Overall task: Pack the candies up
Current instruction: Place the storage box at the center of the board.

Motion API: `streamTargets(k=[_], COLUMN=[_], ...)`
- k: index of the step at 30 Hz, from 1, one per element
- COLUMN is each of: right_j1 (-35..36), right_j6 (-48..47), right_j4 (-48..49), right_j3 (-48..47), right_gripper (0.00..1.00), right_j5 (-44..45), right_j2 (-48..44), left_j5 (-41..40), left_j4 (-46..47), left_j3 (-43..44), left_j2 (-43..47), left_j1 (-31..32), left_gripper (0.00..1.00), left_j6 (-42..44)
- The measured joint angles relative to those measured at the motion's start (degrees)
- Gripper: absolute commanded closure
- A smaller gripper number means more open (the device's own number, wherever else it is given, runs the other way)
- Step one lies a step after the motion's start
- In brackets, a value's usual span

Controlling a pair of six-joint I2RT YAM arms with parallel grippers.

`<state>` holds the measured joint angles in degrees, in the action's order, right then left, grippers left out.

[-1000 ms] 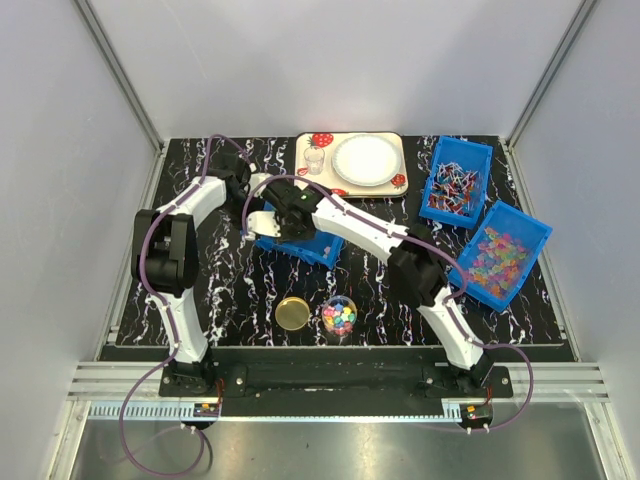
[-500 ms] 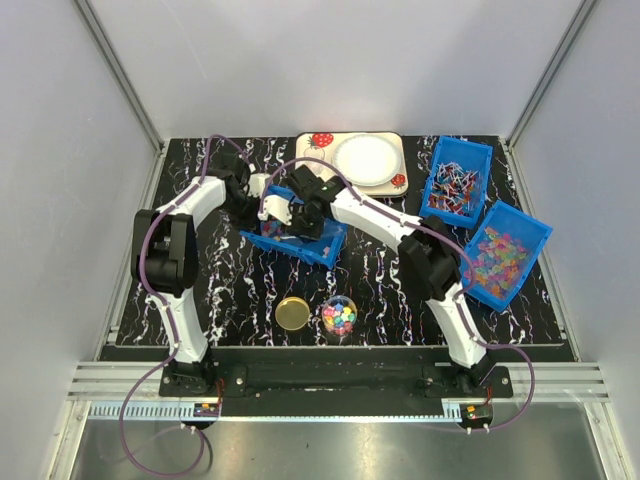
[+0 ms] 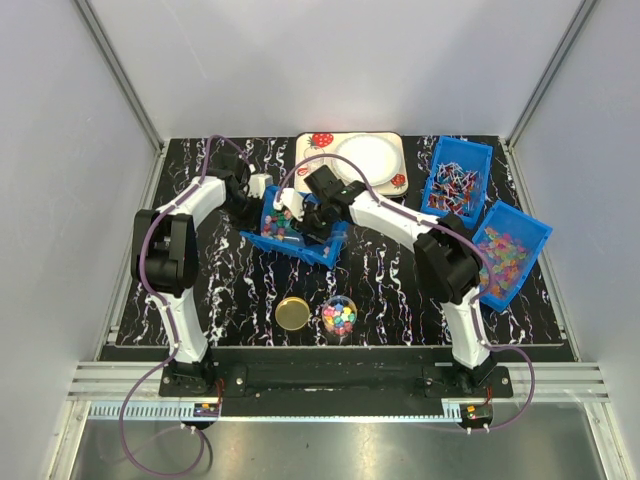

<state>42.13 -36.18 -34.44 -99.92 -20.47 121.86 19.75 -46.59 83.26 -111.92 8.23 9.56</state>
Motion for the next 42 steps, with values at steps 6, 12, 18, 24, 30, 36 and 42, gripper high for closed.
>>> streamTargets(k=[6,12,18,24,30,36,42], right_j1=[-1.73,-2.82,-3.54,-5.09,-6.8,-7.74,-7.87], right_j6=[3.28,5.68,6.75,6.95,6.95,6.82,5.2], right_j4=[2.19,3.61,4.87,5.55,6.58,7.23,6.38], right_j3=[3.15,4.07,6.05,8.81,12.04,16.61,23.32], right_gripper=[1.0,1.0,1.0,1.0,1.0,1.0,1.0], right_j5=[-4.31,-7.72,-8.17,-8.07,-7.93,-7.19,-6.6], right_j2=[-2.54,-4.76,-7.96,-12.61,-17.84,-23.71,-32.7], left_j5=[0.02,0.13,0.17,0.2,0.2,0.2,0.22], left_j4=[0.04,0.11,0.13,0.13,0.13,0.13,0.15], left_j3=[0.0,0.0,0.0,0.0,0.0,0.0,0.0], left_j2=[0.0,0.0,0.0,0.0,0.0,0.0,0.0], left_j1=[-0.04,-0.04,-0.04,-0.04,-0.04,-0.04,-0.04], left_gripper=[1.0,1.0,1.0,1.0,1.0,1.0,1.0], left_j6=[-0.46,-0.61,-0.61,-0.61,-0.61,-0.61,-0.61])
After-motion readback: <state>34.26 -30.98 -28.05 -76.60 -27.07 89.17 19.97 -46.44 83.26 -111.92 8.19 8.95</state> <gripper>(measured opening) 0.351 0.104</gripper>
